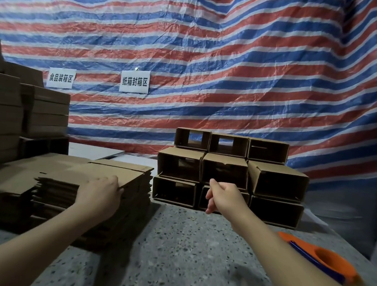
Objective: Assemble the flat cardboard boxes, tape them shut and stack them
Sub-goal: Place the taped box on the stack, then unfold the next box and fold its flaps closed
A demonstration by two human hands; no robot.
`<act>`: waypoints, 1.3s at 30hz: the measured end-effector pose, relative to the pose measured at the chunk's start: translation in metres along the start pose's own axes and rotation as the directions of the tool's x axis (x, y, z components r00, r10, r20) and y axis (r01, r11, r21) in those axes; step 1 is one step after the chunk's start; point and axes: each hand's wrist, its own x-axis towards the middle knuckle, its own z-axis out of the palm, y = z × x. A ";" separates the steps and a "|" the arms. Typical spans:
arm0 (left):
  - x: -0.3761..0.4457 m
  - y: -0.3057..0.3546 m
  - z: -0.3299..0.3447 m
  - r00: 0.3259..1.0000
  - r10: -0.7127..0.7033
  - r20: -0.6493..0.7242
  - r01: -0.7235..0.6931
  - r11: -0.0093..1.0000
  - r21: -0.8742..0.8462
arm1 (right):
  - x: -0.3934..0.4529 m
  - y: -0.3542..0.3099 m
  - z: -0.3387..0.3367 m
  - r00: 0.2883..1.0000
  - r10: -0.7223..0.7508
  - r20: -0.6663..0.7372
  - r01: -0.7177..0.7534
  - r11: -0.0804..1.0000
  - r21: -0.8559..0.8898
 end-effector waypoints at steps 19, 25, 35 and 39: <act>-0.002 0.080 -0.130 0.769 -0.129 -0.626 -0.542 0.390 -0.745 | 0.015 -0.048 -0.079 0.966 -0.156 -0.208 0.235 0.863 0.446; 0.018 0.127 -0.108 0.937 -0.161 -0.310 -0.302 0.074 -0.950 | 0.012 -0.034 -0.132 0.930 -0.184 -0.317 0.287 0.904 0.316; 0.034 0.184 -0.034 0.994 -0.105 0.001 -0.002 -0.024 -1.000 | 0.004 0.022 -0.158 0.915 -0.159 -0.371 0.292 0.896 0.334; 0.033 0.199 -0.008 0.983 -0.143 0.115 0.101 -0.105 -0.989 | 0.011 0.047 -0.154 0.956 -0.066 -0.286 0.182 0.897 0.403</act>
